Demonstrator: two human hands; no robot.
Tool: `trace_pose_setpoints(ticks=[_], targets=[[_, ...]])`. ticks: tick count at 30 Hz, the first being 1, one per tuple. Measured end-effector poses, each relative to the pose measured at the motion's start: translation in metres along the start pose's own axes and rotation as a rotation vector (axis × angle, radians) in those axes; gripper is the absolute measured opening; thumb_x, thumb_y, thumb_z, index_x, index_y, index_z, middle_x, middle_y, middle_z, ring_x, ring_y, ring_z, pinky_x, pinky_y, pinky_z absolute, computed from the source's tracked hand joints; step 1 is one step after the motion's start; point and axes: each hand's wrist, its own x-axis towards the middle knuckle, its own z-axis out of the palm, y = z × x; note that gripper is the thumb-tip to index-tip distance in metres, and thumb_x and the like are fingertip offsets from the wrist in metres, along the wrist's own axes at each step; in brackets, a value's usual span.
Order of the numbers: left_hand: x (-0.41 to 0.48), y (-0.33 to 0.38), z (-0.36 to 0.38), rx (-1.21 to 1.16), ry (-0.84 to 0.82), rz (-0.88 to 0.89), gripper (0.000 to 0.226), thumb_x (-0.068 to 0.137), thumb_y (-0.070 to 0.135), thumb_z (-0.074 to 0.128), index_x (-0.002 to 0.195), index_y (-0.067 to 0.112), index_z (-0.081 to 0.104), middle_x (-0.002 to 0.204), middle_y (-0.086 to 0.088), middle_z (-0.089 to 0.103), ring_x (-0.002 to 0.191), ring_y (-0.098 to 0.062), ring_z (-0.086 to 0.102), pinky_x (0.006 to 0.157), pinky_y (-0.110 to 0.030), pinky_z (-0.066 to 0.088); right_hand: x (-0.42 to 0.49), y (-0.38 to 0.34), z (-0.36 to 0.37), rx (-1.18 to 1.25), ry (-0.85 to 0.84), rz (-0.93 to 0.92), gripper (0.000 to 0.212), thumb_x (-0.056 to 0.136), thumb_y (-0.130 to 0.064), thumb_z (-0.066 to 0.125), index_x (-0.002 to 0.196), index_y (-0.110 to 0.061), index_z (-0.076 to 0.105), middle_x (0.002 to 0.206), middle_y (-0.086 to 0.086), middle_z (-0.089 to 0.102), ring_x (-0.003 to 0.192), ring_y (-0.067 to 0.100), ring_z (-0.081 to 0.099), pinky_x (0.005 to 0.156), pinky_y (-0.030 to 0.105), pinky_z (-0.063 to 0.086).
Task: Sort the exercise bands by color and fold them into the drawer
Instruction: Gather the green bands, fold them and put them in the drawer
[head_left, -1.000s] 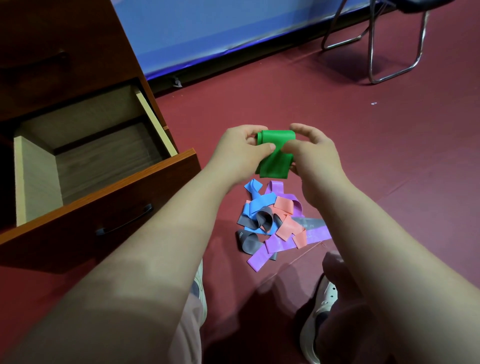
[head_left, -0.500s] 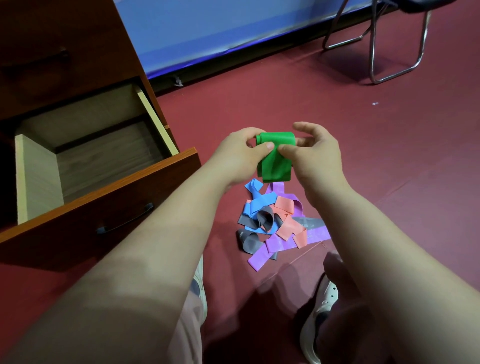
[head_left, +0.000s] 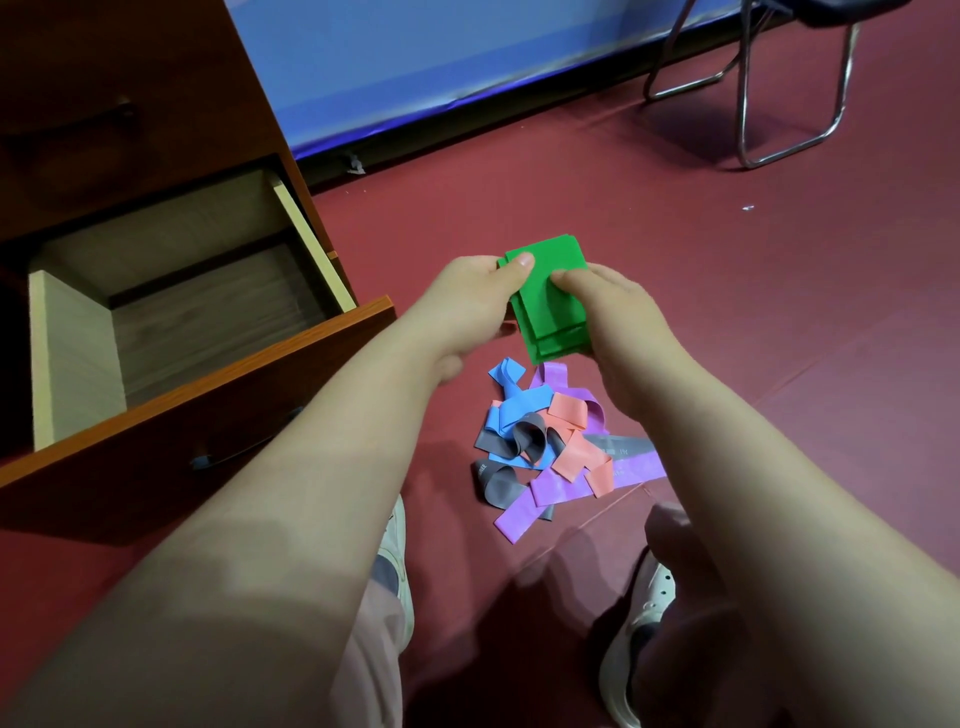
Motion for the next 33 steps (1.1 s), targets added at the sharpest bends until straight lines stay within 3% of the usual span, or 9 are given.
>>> trace_pose_setpoints(ticks=[3,9,12,17,21,23,25,29,33], targets=[[0.002,0.0,0.001,-0.077,0.007,-0.023,0.028,0.103,0.026,0.046,0.101,0.007,0.066,0.097,-0.014,0.07,0.084,-0.022,0.067,0.073,-0.032,0.057,-0.001,0.002,0.003,-0.046,-0.079,0.021,0.015,0.095,-0.026,0.05,0.098,-0.021,0.064,0.093,0.004,0.067,0.08,0.02,0.063,0.075,0.037,0.053],[0.008,-0.004,-0.002,0.039,0.112,-0.041,0.041,0.099,0.039,0.048,0.111,0.004,0.066,0.092,-0.008,0.057,0.081,-0.019,0.054,0.068,-0.031,0.048,0.001,0.006,0.002,-0.171,-0.053,-0.018,0.02,0.089,-0.022,0.054,0.106,-0.02,0.065,0.103,0.008,0.071,0.095,0.031,0.067,0.069,0.037,0.052],[0.01,-0.005,-0.002,0.063,0.125,-0.062,0.043,0.099,0.042,0.047,0.114,0.006,0.065,0.094,-0.006,0.054,0.083,-0.019,0.051,0.065,-0.028,0.043,0.0,0.007,0.003,-0.207,-0.026,-0.079,0.018,0.088,-0.016,0.057,0.103,-0.022,0.065,0.1,0.008,0.071,0.09,0.033,0.069,0.071,0.043,0.057],[0.007,-0.004,-0.002,0.031,0.122,-0.186,0.036,0.098,0.046,0.047,0.111,0.016,0.062,0.089,0.002,0.057,0.069,-0.013,0.052,0.056,-0.025,0.044,-0.001,0.007,0.0,-0.328,0.115,-0.245,0.029,0.086,-0.013,0.061,0.111,-0.026,0.066,0.083,-0.01,0.067,0.056,-0.002,0.058,0.045,0.011,0.044],[0.002,0.001,-0.005,-0.15,0.044,-0.265,0.039,0.098,0.051,0.043,0.091,0.015,0.058,0.078,-0.005,0.055,0.058,-0.016,0.052,0.05,-0.024,0.047,-0.006,0.006,-0.003,-0.514,0.162,-0.395,0.032,0.083,-0.014,0.062,0.108,-0.032,0.07,0.077,-0.016,0.063,0.063,-0.007,0.058,0.059,0.008,0.044],[0.001,0.003,-0.005,-0.24,-0.024,-0.273,0.044,0.097,0.055,0.042,0.094,0.014,0.059,0.083,-0.009,0.065,0.067,-0.02,0.063,0.057,-0.028,0.053,-0.006,0.008,-0.002,-0.608,0.144,-0.453,0.035,0.08,-0.016,0.062,0.108,-0.036,0.071,0.085,-0.008,0.063,0.072,0.002,0.058,0.069,0.022,0.049],[0.002,0.002,-0.003,-0.309,-0.047,-0.264,0.044,0.096,0.054,0.046,0.104,0.013,0.061,0.096,-0.011,0.072,0.082,-0.023,0.071,0.068,-0.034,0.057,-0.004,0.01,0.0,-0.641,0.108,-0.481,0.039,0.079,-0.013,0.065,0.109,-0.036,0.072,0.084,-0.007,0.052,0.072,0.003,0.052,0.068,0.018,0.045],[0.004,0.0,-0.003,-0.38,-0.003,-0.203,0.017,0.096,0.026,0.052,0.099,0.012,0.063,0.096,-0.013,0.069,0.082,-0.024,0.07,0.071,-0.034,0.058,-0.005,0.009,0.003,-0.556,-0.013,-0.476,0.036,0.077,-0.011,0.074,0.109,-0.028,0.071,0.094,-0.008,0.044,0.069,-0.005,0.047,0.067,0.005,0.04],[0.004,0.003,-0.007,-0.443,0.058,-0.179,0.015,0.093,0.014,0.048,0.1,0.011,0.061,0.091,-0.011,0.068,0.073,-0.021,0.068,0.057,-0.03,0.056,-0.006,0.006,0.007,-0.266,-0.029,-0.407,0.015,0.084,-0.018,0.07,0.093,-0.03,0.069,0.097,-0.001,0.056,0.07,0.006,0.053,0.068,0.019,0.047]])
